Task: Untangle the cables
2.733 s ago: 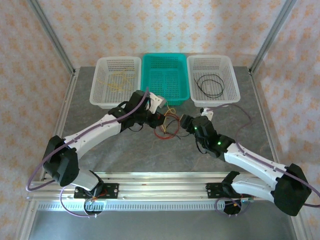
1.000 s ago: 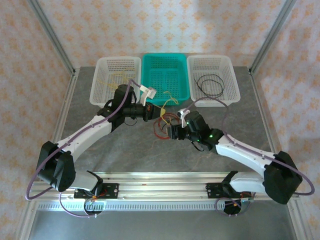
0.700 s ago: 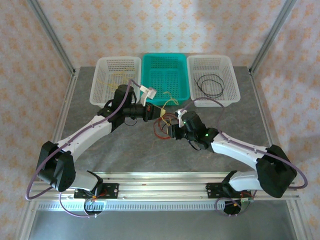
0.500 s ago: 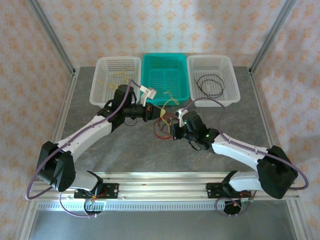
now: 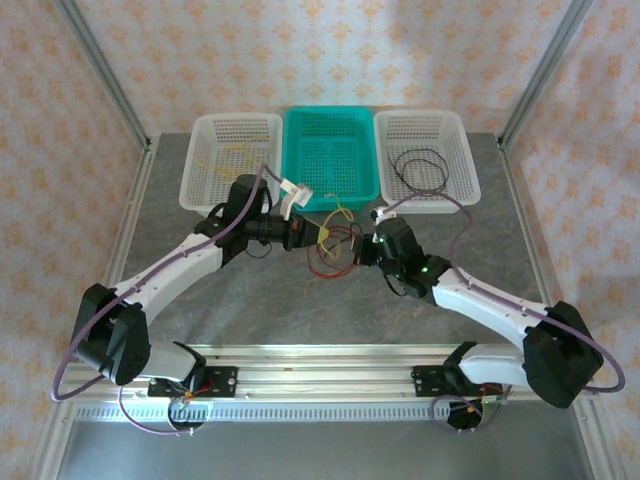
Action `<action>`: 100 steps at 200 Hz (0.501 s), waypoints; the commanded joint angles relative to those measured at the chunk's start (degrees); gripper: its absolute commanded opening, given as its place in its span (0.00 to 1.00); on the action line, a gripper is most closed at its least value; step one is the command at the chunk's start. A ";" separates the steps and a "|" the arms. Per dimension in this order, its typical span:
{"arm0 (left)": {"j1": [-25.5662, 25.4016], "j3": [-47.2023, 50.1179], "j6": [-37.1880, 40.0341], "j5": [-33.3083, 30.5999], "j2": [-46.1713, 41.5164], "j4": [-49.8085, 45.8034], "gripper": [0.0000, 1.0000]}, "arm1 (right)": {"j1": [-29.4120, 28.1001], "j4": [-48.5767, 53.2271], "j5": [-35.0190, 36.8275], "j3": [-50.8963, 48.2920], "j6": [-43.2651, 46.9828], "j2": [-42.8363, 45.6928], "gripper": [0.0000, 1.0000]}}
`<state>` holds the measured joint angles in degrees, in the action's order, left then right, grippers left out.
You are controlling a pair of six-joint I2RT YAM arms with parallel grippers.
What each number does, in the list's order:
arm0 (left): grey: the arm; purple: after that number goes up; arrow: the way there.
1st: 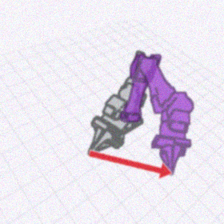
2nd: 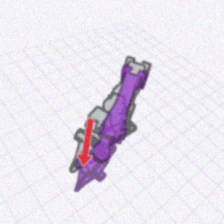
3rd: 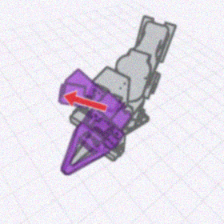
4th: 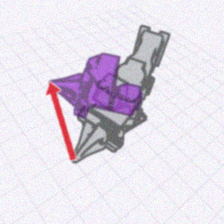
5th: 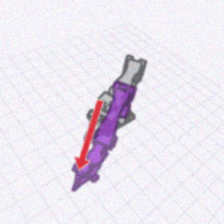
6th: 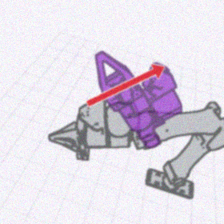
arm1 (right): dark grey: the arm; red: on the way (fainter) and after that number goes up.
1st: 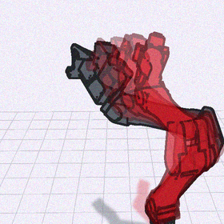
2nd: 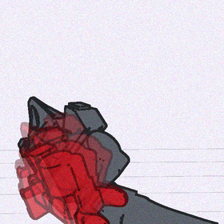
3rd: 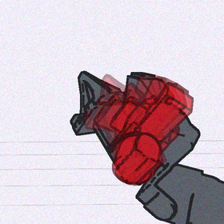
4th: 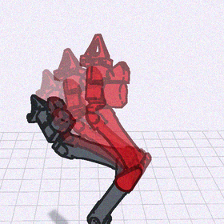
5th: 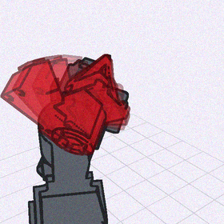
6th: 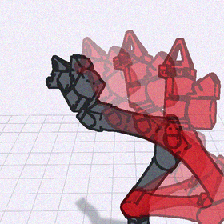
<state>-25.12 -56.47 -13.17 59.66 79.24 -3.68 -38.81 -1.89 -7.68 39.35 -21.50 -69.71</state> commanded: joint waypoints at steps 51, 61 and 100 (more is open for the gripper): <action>0.42 -0.76 3.22 -4.07 -5.58 -2.82 0.00 | 0.22 4.65 10.20 4.81 -3.23 -3.82 0.00; 1.06 -0.84 2.53 -7.91 -7.04 -2.38 0.00 | 0.22 5.56 11.76 4.88 -3.38 -4.51 0.00; 4.49 -4.29 1.90 -25.20 -9.07 -6.54 0.00 | 0.14 4.63 9.59 2.56 -3.04 -2.03 0.00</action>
<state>-22.50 -56.97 -11.49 47.94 70.98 -7.01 -38.79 1.98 0.47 42.61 -23.86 -73.97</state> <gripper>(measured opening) 0.047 0.055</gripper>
